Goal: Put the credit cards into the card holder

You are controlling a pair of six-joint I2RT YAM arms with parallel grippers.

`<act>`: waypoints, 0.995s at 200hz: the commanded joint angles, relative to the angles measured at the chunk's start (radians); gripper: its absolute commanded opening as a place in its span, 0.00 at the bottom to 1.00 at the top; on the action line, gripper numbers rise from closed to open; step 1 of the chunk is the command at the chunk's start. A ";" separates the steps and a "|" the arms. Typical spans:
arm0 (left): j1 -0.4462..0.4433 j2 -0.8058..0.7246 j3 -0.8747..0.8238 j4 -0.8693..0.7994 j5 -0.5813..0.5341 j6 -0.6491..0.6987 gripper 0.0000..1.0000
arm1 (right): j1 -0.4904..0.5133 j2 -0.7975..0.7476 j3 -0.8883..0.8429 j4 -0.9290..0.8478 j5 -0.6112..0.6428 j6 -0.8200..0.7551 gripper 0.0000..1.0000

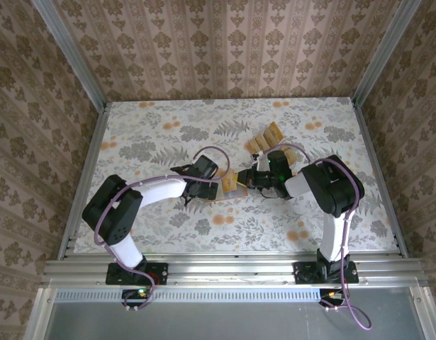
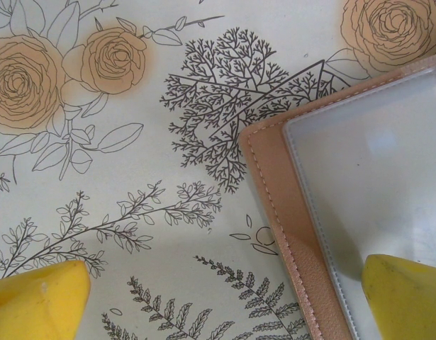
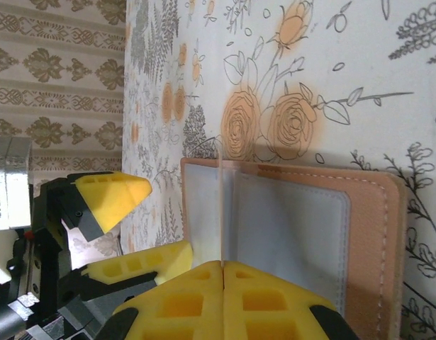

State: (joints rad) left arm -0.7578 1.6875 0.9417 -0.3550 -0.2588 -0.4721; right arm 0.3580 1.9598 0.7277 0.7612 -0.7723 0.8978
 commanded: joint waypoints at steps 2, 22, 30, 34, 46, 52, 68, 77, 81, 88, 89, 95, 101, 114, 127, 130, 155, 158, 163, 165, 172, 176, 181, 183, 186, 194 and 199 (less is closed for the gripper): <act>0.002 0.013 -0.016 -0.030 -0.016 -0.009 1.00 | 0.004 0.027 0.013 0.033 -0.031 0.006 0.00; 0.003 0.011 -0.017 -0.030 -0.016 -0.008 1.00 | 0.004 0.033 0.007 0.036 -0.035 0.004 0.00; 0.003 0.012 -0.018 -0.030 -0.016 -0.008 1.00 | 0.004 0.033 0.005 0.036 -0.037 0.002 0.00; 0.004 0.011 -0.017 -0.031 -0.016 -0.008 1.00 | 0.004 0.034 0.003 0.036 -0.038 0.002 0.00; 0.003 0.011 -0.017 -0.031 -0.017 -0.008 1.00 | 0.005 0.033 -0.001 0.038 -0.041 0.001 0.00; 0.003 0.012 -0.018 -0.029 -0.017 -0.008 1.00 | 0.005 0.033 -0.004 0.037 -0.044 0.000 0.00; 0.006 0.012 -0.014 -0.029 -0.016 -0.007 1.00 | 0.006 0.033 -0.009 0.038 -0.049 -0.001 0.00; 0.005 0.013 -0.014 -0.029 -0.016 -0.007 1.00 | 0.006 0.033 -0.012 0.039 -0.051 -0.001 0.00; 0.005 0.014 -0.014 -0.030 -0.016 -0.007 1.00 | 0.006 0.032 -0.014 0.039 -0.051 -0.002 0.00; 0.005 0.014 -0.012 -0.029 -0.015 -0.007 1.00 | 0.006 0.033 -0.016 0.039 -0.052 -0.003 0.00; 0.005 0.014 -0.012 -0.029 -0.015 -0.007 1.00 | 0.006 0.033 -0.016 0.039 -0.053 -0.003 0.00; 0.006 0.014 -0.012 -0.029 -0.015 -0.007 1.00 | 0.006 0.033 -0.017 0.040 -0.054 -0.004 0.00; 0.004 0.016 -0.013 -0.029 -0.015 -0.007 1.00 | 0.006 0.034 -0.018 0.041 -0.055 -0.003 0.00; 0.005 0.015 -0.013 -0.029 -0.015 -0.006 1.00 | 0.006 0.036 -0.022 0.041 -0.056 -0.006 0.00; 0.006 0.015 -0.012 -0.029 -0.016 -0.007 1.00 | 0.006 0.039 -0.024 0.043 -0.058 -0.005 0.00; 0.006 0.015 -0.012 -0.030 -0.016 -0.007 1.00 | 0.006 0.039 -0.024 0.043 -0.058 -0.005 0.00; 0.006 0.015 -0.013 -0.031 -0.016 -0.006 1.00 | 0.006 0.048 -0.027 0.044 -0.062 -0.006 0.00; 0.006 0.015 -0.013 -0.030 -0.015 -0.006 1.00 | 0.006 0.049 -0.028 0.045 -0.064 -0.007 0.00; 0.005 0.014 -0.013 -0.031 -0.015 -0.007 1.00 | 0.006 0.050 -0.029 0.046 -0.064 -0.008 0.00; 0.006 0.015 -0.013 -0.031 -0.016 -0.007 1.00 | 0.006 0.051 -0.030 0.044 -0.064 -0.007 0.00; 0.005 0.014 -0.012 -0.030 -0.016 -0.007 1.00 | 0.006 0.053 -0.030 0.046 -0.065 -0.006 0.00; 0.005 0.014 -0.013 -0.031 -0.017 -0.007 1.00 | 0.007 0.054 -0.031 0.047 -0.065 -0.008 0.00; 0.005 0.014 -0.013 -0.031 -0.017 -0.007 1.00 | 0.006 0.055 -0.031 0.047 -0.065 -0.007 0.00; 0.005 0.014 -0.013 -0.030 -0.017 -0.007 1.00 | 0.008 0.055 -0.031 0.047 -0.066 -0.006 0.00; 0.006 0.015 -0.013 -0.031 -0.016 -0.007 1.00 | 0.007 0.055 -0.031 0.047 -0.067 -0.007 0.00; 0.005 0.016 -0.013 -0.030 -0.017 -0.007 1.00 | 0.007 0.059 -0.030 0.047 -0.068 -0.007 0.00; 0.005 0.016 -0.013 -0.031 -0.015 -0.006 1.00 | 0.008 0.060 -0.031 0.047 -0.068 -0.007 0.00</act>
State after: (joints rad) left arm -0.7574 1.6875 0.9417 -0.3553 -0.2588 -0.4721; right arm 0.3580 1.9923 0.7132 0.8009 -0.8158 0.8974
